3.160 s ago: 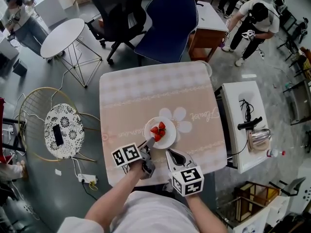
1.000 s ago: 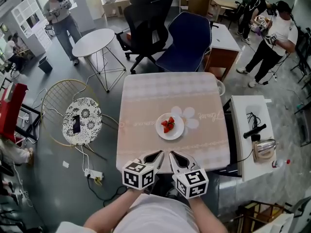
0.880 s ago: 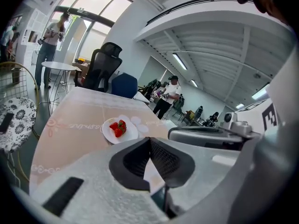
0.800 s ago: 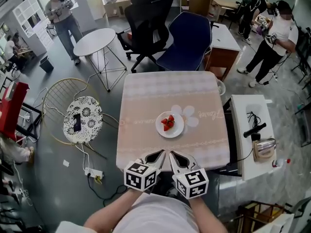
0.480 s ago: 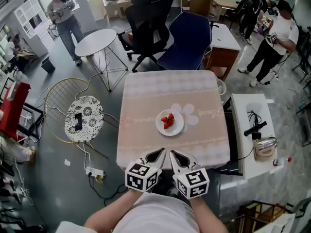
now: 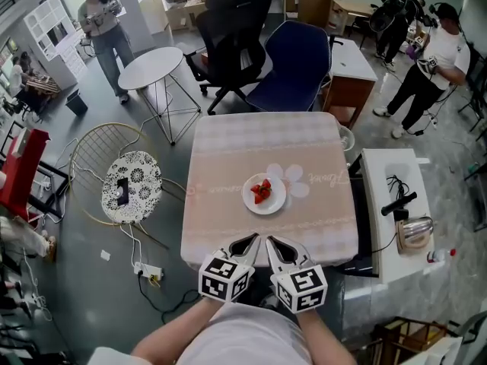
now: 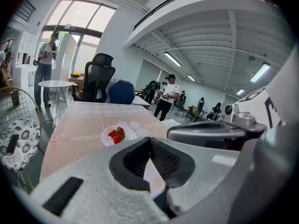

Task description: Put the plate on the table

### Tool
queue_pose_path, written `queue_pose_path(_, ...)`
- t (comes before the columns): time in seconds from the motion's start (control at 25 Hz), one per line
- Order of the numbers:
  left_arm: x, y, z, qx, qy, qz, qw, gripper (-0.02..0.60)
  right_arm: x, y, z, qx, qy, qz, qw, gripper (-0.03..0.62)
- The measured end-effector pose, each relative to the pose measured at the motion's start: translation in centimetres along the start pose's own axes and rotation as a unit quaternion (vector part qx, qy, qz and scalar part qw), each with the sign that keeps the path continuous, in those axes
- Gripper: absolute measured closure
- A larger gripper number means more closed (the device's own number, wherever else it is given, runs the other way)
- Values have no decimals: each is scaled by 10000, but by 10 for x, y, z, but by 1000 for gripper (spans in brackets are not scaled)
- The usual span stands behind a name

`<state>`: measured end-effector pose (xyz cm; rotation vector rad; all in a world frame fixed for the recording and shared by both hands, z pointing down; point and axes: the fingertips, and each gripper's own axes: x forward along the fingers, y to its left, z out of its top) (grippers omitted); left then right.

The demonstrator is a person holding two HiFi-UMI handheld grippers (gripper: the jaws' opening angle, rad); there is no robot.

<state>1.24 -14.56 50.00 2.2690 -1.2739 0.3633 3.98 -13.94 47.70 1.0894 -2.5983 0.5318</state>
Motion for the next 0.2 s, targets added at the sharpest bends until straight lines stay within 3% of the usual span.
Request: queue_pose_path(0.2,2,-2,0,67,-19,6,10000,575,-2,-4,-3,-9,35,-31,10000,591)
